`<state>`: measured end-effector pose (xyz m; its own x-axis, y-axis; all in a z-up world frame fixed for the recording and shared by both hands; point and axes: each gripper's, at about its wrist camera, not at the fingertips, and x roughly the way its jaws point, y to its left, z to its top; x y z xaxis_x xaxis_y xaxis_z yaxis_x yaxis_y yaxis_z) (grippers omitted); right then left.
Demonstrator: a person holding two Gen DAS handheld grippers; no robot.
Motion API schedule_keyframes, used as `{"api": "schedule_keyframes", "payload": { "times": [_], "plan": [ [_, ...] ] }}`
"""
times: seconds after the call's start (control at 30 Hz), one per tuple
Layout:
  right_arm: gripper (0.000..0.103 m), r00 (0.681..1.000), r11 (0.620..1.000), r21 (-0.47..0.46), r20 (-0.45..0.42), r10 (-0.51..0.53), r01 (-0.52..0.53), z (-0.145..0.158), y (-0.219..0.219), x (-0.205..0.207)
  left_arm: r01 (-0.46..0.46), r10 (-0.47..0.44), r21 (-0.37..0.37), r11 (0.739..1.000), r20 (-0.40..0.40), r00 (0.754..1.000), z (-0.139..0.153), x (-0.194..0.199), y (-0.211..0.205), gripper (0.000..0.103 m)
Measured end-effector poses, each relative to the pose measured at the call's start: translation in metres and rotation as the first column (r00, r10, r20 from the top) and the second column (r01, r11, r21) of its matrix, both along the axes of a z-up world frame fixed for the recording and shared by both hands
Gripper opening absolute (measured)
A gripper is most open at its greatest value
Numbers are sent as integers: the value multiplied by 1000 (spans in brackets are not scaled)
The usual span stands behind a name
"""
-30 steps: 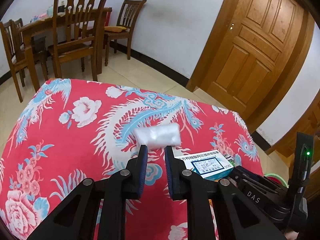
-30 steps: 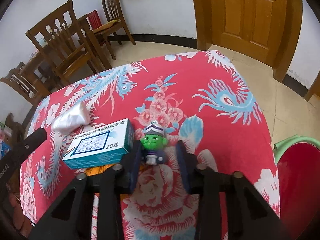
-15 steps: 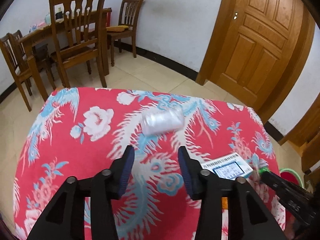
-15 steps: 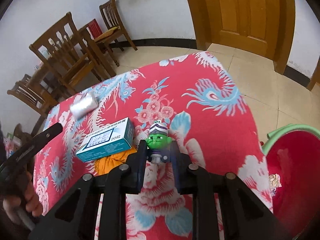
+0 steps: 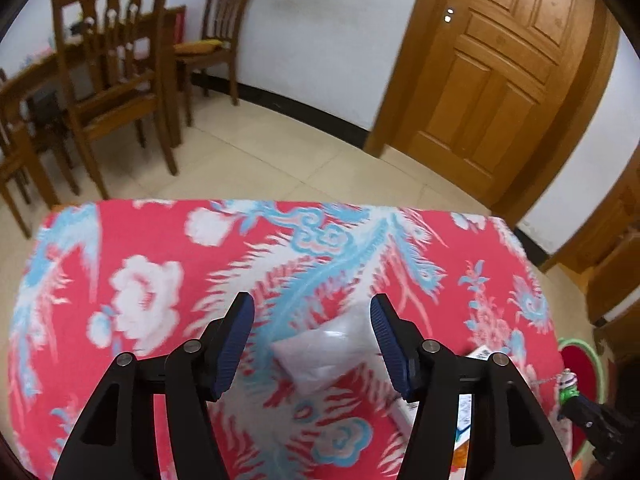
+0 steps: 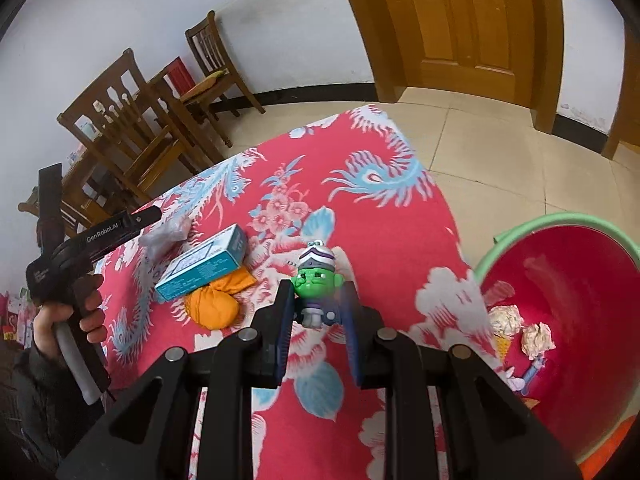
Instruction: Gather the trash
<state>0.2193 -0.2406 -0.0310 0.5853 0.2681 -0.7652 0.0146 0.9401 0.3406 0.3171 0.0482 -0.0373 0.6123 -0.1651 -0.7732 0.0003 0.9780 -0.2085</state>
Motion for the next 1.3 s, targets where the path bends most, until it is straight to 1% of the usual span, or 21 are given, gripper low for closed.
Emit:
{"api": "schedule_keyframes", "payload": {
  "times": [0.07,0.2,0.37,0.47,0.57,0.67,0.77,0.97,1.1,1.3],
  "plan": [
    [26,1000,1000,2,0,-5,5,0,-2,-1,23,-23,-6,1000,-16,1000,-3,1,-4,62],
    [26,1000,1000,0,-2,-2,2,-1,-3,-3,57,-56,35,998,-37,998,-8,-2,-11,62],
    [26,1000,1000,5,-4,-6,6,-1,-4,-6,79,-77,45,996,-57,995,-11,-7,-15,62],
    [26,1000,1000,7,-3,-11,11,-1,-6,-9,124,-121,41,991,-81,989,-11,-10,-20,63],
    [26,1000,1000,10,-1,-17,17,-1,-8,-10,157,-149,58,986,-120,981,-18,-12,-28,62],
    [26,1000,1000,13,-1,-21,21,-1,-10,-11,164,-154,97,982,-105,983,-19,-14,-33,62],
    [26,1000,1000,14,0,-22,22,-1,-11,-12,152,-143,101,983,-87,986,-18,-14,-34,46],
    [26,999,999,20,0,-34,34,-1,-16,-16,143,-140,107,984,-35,989,-7,-24,-34,44],
    [26,999,999,27,8,-40,39,3,-19,-23,119,-118,82,989,-10,993,5,-34,-30,43],
    [26,998,997,44,25,-64,62,10,-28,-38,120,-123,56,991,50,991,29,-63,-39,43]
  ]
}}
